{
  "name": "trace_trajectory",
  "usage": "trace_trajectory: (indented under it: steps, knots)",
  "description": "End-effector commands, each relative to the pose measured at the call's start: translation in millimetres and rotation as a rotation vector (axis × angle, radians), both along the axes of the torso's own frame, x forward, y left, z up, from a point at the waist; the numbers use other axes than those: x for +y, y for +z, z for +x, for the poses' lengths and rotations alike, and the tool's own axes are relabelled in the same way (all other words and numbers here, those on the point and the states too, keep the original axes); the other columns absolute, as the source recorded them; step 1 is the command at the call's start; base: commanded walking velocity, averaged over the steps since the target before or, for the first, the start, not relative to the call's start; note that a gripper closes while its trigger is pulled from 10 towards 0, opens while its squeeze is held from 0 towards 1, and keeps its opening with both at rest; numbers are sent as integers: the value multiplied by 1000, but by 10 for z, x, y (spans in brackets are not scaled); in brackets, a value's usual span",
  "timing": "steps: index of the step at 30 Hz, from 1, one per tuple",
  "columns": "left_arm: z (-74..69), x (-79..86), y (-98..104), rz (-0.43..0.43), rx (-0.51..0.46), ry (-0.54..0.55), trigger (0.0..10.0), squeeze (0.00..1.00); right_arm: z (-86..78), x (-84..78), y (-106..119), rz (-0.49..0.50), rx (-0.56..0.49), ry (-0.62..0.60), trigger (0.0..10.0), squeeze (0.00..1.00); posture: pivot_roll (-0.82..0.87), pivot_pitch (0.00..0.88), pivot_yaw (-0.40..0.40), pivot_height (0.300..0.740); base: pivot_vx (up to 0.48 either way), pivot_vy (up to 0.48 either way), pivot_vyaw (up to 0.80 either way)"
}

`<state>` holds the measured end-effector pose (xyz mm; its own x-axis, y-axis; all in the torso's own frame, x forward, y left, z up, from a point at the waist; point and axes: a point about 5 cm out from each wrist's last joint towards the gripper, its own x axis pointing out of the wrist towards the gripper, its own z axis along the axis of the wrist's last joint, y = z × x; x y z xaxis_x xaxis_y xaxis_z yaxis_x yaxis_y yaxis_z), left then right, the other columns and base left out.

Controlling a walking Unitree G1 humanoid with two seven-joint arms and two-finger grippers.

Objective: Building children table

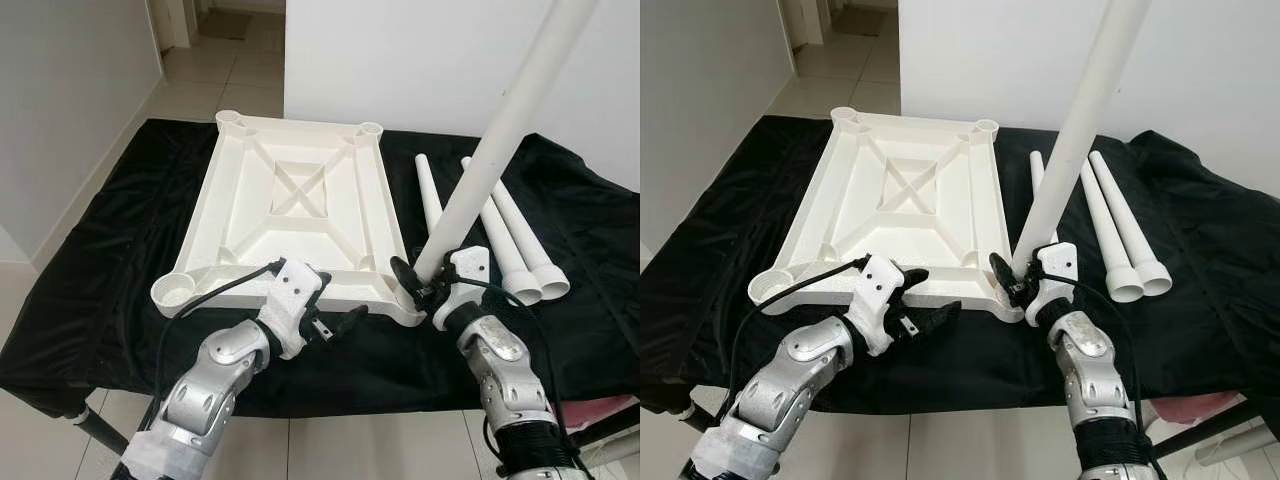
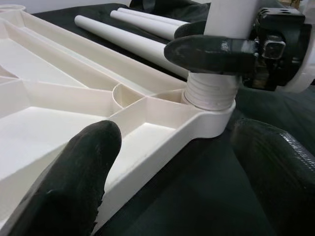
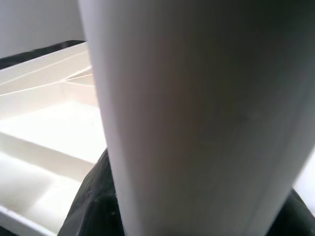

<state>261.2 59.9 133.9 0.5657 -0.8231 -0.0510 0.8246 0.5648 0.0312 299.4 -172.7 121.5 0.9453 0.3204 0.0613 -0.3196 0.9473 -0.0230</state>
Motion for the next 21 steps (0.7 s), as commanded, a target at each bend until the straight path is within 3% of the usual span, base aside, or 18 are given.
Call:
trace_trajectory:
  steps: [1,3,4,5,11,12,16,21]
  knots:
    - [-16,-14,8,5,-4,-12,10000,0,-44,-52,-165,-5,90,-58,10000,0,14,0,-64,740,0,0,0]
    - [-16,-9,7,5,-2,-12,10000,0,-78,49,-154,67,96,-178,10000,0,17,0,-68,740,0,0,0]
    - [-16,-9,7,5,-2,-12,10000,0,-78,49,-154,67,96,-178,10000,0,17,0,-68,740,0,0,0]
    - [-24,-11,6,5,-2,-13,10000,0,-120,152,-150,134,99,-275,10000,0,19,0,-69,740,0,0,0]
    - [-36,-13,2,4,1,-17,10000,0,-136,380,-159,249,135,-355,10000,0,24,0,-72,740,0,0,0]
    - [-41,-14,3,4,1,-18,10000,0,-132,469,-131,307,135,-381,10000,0,27,0,-72,740,0,0,0]
    - [-49,-18,6,3,2,-20,10000,0,-121,579,-73,328,119,-331,10000,0,27,0,-71,740,0,0,0]
    - [-56,-19,5,4,2,-24,10000,0,-140,524,-82,305,125,-347,10000,0,27,0,-68,740,0,0,0]
